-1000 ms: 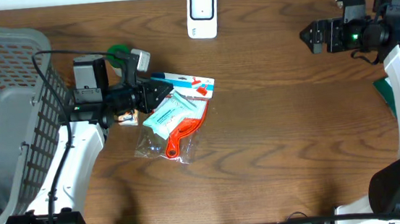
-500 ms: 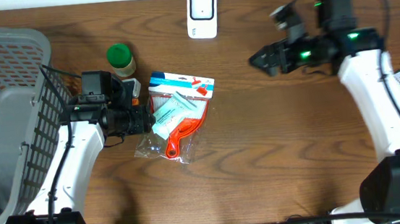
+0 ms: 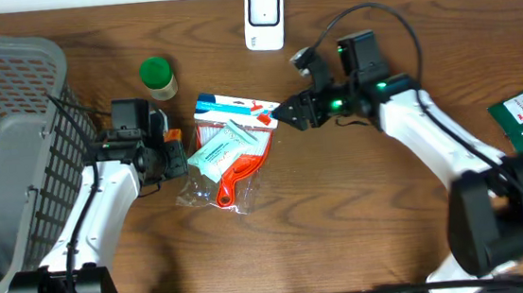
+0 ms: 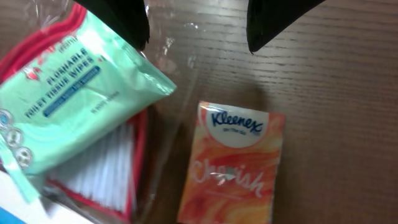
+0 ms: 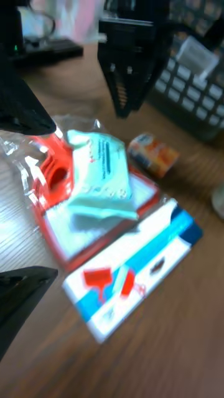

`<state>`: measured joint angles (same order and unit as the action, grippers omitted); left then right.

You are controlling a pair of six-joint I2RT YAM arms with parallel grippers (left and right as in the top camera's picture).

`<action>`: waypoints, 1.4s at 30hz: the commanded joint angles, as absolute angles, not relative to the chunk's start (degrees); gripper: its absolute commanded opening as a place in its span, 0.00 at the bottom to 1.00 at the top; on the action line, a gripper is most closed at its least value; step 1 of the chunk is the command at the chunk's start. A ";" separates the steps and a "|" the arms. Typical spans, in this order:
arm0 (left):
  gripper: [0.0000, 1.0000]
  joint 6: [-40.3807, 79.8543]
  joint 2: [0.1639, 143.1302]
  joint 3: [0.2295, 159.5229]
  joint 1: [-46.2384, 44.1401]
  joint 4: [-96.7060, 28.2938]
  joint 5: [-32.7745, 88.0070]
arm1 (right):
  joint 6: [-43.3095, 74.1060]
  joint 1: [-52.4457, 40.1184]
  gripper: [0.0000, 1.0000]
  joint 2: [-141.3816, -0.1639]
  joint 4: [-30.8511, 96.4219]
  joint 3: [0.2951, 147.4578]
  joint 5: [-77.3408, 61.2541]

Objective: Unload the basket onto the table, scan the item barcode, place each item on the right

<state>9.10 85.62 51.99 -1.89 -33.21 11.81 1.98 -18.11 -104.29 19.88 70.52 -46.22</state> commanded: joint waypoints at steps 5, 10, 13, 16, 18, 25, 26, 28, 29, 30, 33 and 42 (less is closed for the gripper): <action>0.52 12.97 86.15 50.92 -0.97 -32.27 10.41 | 6.90 -22.44 0.61 -115.42 12.29 70.11 -57.60; 0.52 12.97 86.17 50.68 -0.97 -32.14 10.44 | 7.27 -24.43 0.56 -118.58 10.61 70.13 -58.19; 0.56 12.97 86.30 50.65 -0.97 -31.73 10.41 | 7.31 -25.52 0.54 -118.72 10.20 70.13 -58.15; 0.57 12.97 87.05 50.54 -0.97 -30.98 10.41 | 7.94 -26.11 0.54 -118.74 10.04 70.13 -58.06; 0.57 12.97 87.92 50.28 -0.99 -30.50 10.41 | 7.94 -26.37 0.54 -118.74 10.07 70.13 -57.69; 0.57 13.02 93.49 49.71 -0.99 -29.12 10.44 | 8.32 -26.57 0.54 -118.74 10.33 70.11 -56.75; 0.57 13.02 94.26 49.71 -0.99 -28.99 10.46 | 8.34 -26.57 0.54 -118.74 10.61 70.11 -55.86; 0.57 13.04 95.33 49.71 -0.99 -28.88 10.46 | 8.32 -26.59 0.54 -118.74 11.88 70.11 -53.23; 0.57 13.04 95.70 49.71 -0.99 -28.84 10.52 | 8.32 -26.59 0.53 -118.74 12.47 70.11 -52.27; 0.57 13.02 95.88 49.71 -0.99 -28.80 10.79 | 8.27 -26.59 0.53 -118.78 12.99 70.11 -51.46; 0.57 13.06 95.92 49.71 -0.99 -28.08 11.57 | 8.03 -26.59 0.53 -118.91 13.50 70.11 -50.37; 0.57 13.87 95.92 49.71 -0.99 -27.68 11.55 | 8.88 -26.87 0.29 -119.00 13.50 70.11 -50.48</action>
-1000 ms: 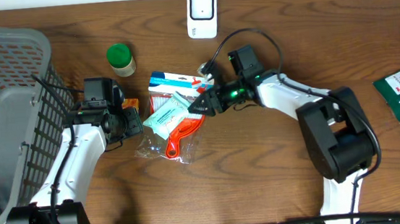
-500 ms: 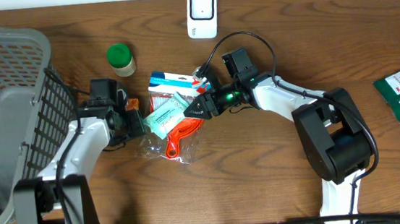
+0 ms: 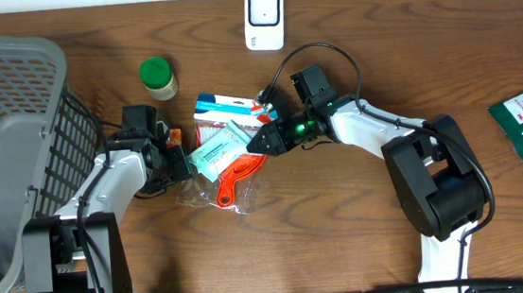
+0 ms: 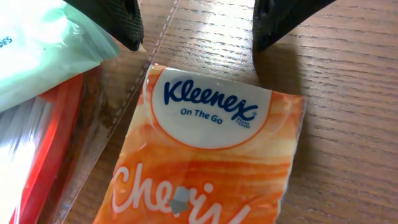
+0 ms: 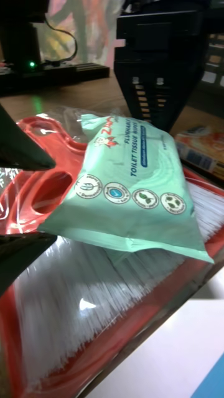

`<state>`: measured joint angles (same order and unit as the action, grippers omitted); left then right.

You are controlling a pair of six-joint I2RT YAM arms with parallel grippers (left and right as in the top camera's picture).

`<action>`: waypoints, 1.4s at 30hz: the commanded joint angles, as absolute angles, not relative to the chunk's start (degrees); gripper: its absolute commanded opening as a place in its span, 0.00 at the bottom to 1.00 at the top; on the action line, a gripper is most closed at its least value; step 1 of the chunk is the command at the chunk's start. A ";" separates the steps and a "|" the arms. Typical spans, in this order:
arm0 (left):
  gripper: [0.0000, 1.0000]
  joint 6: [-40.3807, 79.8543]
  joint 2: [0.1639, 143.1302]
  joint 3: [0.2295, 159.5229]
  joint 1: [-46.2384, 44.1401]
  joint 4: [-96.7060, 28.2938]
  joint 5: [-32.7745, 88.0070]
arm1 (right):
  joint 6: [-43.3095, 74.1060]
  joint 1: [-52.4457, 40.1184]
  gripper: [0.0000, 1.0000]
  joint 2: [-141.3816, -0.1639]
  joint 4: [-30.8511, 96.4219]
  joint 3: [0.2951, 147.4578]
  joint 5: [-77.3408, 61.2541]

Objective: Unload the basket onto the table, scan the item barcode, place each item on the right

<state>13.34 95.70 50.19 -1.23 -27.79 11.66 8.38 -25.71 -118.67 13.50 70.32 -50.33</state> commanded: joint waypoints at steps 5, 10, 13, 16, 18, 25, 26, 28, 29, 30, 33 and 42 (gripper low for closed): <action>0.57 13.87 95.92 49.71 -0.99 -27.62 11.53 | 9.19 -27.99 0.30 -119.00 13.47 70.11 -51.07; 0.57 13.87 95.92 49.71 -0.99 -27.27 11.53 | 9.19 -29.34 0.50 -119.07 13.21 70.11 -49.63; 0.57 13.87 95.92 49.71 -0.99 -27.27 11.53 | 9.19 -29.63 0.41 -119.11 12.53 70.11 -49.08; 0.57 13.87 95.92 49.71 -0.99 -27.27 11.53 | 9.19 -29.63 0.31 -119.15 11.97 70.11 -49.01; 0.57 13.87 95.92 49.71 -0.99 -27.27 11.53 | 9.26 -29.61 0.22 -119.15 11.99 70.11 -48.40; 0.57 13.85 95.92 49.71 -0.99 -27.27 11.51 | 9.26 -29.61 0.01 -119.15 11.75 70.11 -48.23; 0.57 13.85 95.92 49.71 -0.99 -27.27 11.51 | 9.26 -29.61 0.01 -119.15 11.51 70.11 -48.25; 0.58 13.85 95.92 49.71 -0.99 -27.24 11.51 | 9.28 -29.61 0.01 -119.15 11.22 70.13 -48.27; 0.57 13.85 95.92 49.71 -0.99 -27.24 11.51 | 9.41 -29.61 0.01 -119.15 11.03 70.13 -48.31; 0.58 13.85 95.92 49.71 -0.99 -27.20 11.49 | 9.41 -29.61 0.01 -119.15 10.83 70.13 -48.75; 0.58 13.85 95.92 49.71 -0.99 -27.05 11.49 | 10.20 -29.52 0.01 -119.15 9.52 70.28 -52.53; 0.58 13.82 95.92 49.71 -0.99 -27.07 11.49 | 25.30 -28.16 0.01 -118.08 3.57 71.57 -61.73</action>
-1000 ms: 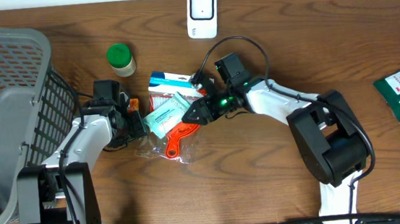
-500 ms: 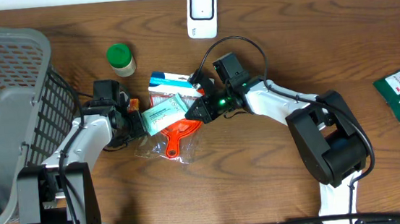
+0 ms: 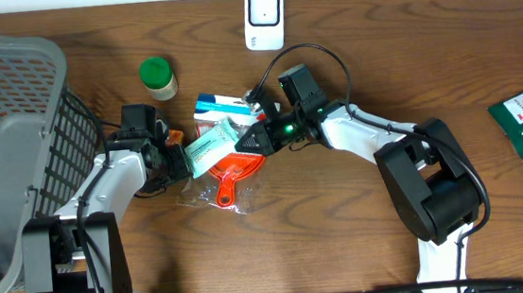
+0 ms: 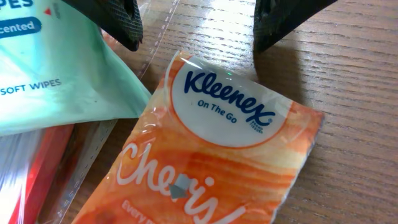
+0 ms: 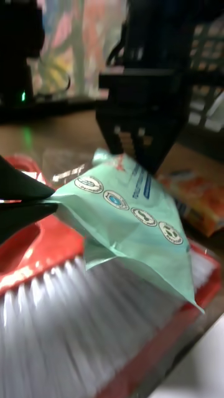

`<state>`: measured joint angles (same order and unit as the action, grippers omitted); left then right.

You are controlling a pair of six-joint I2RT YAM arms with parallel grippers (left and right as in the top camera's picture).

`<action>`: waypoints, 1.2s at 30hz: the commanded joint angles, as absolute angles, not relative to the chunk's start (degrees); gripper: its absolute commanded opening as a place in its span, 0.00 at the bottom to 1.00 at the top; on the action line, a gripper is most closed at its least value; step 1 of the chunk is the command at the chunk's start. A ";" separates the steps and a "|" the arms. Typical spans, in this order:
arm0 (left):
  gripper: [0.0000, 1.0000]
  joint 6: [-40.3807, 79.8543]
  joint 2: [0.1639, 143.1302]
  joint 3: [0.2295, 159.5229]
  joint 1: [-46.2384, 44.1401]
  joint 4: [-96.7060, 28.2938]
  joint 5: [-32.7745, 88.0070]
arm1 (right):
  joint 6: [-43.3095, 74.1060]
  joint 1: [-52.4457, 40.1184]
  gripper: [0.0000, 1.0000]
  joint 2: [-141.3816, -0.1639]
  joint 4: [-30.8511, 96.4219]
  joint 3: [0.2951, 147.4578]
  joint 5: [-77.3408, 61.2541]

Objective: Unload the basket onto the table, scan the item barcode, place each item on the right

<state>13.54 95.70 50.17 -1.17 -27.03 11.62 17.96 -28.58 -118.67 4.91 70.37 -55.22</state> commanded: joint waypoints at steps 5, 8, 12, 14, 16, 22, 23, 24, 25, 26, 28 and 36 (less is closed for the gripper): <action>0.58 13.82 95.92 49.71 -0.99 -27.07 11.46 | 36.75 -26.20 0.01 -114.85 -1.23 71.57 -62.41; 0.58 13.82 95.92 49.71 -0.99 -27.07 11.46 | 46.26 -24.40 0.01 -112.68 -3.77 71.57 -62.13; 0.58 13.82 95.92 49.71 -0.99 -26.98 11.46 | 58.61 -21.87 0.01 -110.45 -3.99 71.57 -60.86; 0.58 13.82 95.92 49.71 -0.99 -26.85 11.46 | 62.65 -20.82 0.01 -109.62 -4.60 71.57 -60.93; 0.58 13.82 95.92 49.71 -0.99 -26.87 11.46 | 65.41 -20.21 0.01 -108.75 -5.19 71.57 -61.19; 0.58 13.82 95.92 49.71 -0.99 -26.59 11.46 | 69.93 -20.08 0.01 -105.47 -5.21 71.57 -60.31; 0.58 13.85 95.92 49.71 -0.99 -26.44 11.46 | 69.93 -20.08 0.01 -105.27 -5.21 71.57 -59.35; 0.58 13.85 95.92 49.71 -0.99 -26.35 11.46 | 70.00 -20.05 0.01 -105.19 -5.19 71.57 -58.30; 0.58 13.85 95.92 49.71 -0.99 -26.24 11.46 | 70.04 -20.01 0.01 -105.19 -4.97 71.57 -56.97; 0.58 13.85 95.92 49.71 -0.99 -26.17 11.46 | 70.04 -20.01 0.01 -105.23 -4.49 71.55 -55.75; 0.58 13.85 95.92 49.71 -0.99 -26.20 11.46 | 69.47 -19.92 0.01 -105.23 -1.93 71.55 -52.56; 0.58 13.85 95.92 49.71 -0.99 -26.22 11.46 | 56.45 -19.79 0.15 -105.23 6.17 71.55 -35.11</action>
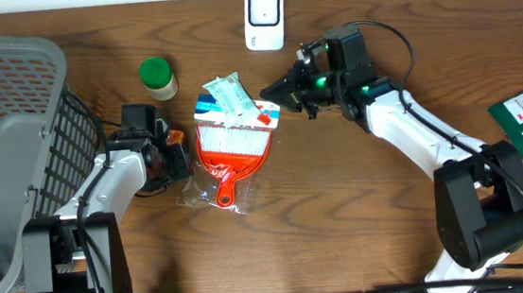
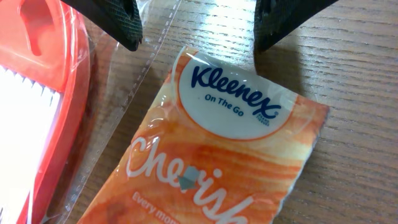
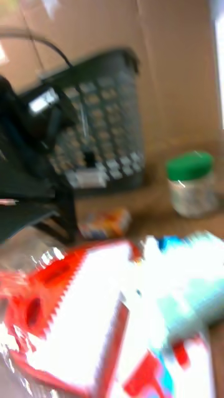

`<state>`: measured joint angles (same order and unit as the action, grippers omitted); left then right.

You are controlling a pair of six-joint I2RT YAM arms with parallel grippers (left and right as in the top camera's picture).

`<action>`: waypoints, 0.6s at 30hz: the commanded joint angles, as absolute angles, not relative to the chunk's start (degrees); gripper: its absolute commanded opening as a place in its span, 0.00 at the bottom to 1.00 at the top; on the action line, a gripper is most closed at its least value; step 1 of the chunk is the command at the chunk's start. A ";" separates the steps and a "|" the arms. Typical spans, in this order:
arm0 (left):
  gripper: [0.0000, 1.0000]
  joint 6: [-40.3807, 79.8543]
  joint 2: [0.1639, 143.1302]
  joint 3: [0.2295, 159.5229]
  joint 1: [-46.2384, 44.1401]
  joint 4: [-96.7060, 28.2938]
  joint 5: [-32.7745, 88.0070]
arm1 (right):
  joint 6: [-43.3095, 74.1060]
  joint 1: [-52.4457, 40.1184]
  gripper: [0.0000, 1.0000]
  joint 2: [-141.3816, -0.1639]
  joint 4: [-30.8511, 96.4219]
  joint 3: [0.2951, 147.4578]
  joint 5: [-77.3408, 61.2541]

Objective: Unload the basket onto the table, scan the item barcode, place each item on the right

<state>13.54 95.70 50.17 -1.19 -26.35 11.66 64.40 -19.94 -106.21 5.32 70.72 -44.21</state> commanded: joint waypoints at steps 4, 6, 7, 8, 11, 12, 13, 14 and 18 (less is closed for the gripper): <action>0.59 13.85 95.92 49.71 -0.99 -25.67 11.51 | 36.34 -20.01 0.99 -105.23 8.23 71.55 -31.55; 0.60 13.87 95.92 49.71 -0.99 -24.73 11.53 | 27.86 -20.38 0.99 -105.23 10.96 71.55 -31.53; 0.66 13.87 95.92 49.71 -0.99 -24.14 11.60 | 25.12 -20.47 0.99 -105.23 12.49 71.55 -31.53; 0.66 13.85 95.92 49.71 -0.99 -23.59 12.34 | 23.42 -20.47 0.99 -105.25 13.34 71.55 -31.53; 0.67 13.82 95.92 49.71 -0.99 -20.73 17.52 | 17.37 -20.23 0.99 -105.78 15.31 71.55 -31.51; 0.67 13.87 95.92 49.71 -0.99 -19.40 19.31 | 16.34 -20.01 0.99 -106.24 15.42 71.55 -31.53; 0.69 13.89 95.92 49.71 -0.99 -18.04 20.88 | 16.14 -19.75 0.99 -106.87 15.31 71.55 -31.53; 0.70 14.00 95.92 49.71 -0.99 -16.62 22.15 | 15.90 -19.33 0.99 -107.77 14.94 71.55 -31.70; 0.70 17.58 95.92 49.71 -0.99 -12.69 22.28 | 11.16 -18.41 0.99 -110.89 12.34 71.57 -35.77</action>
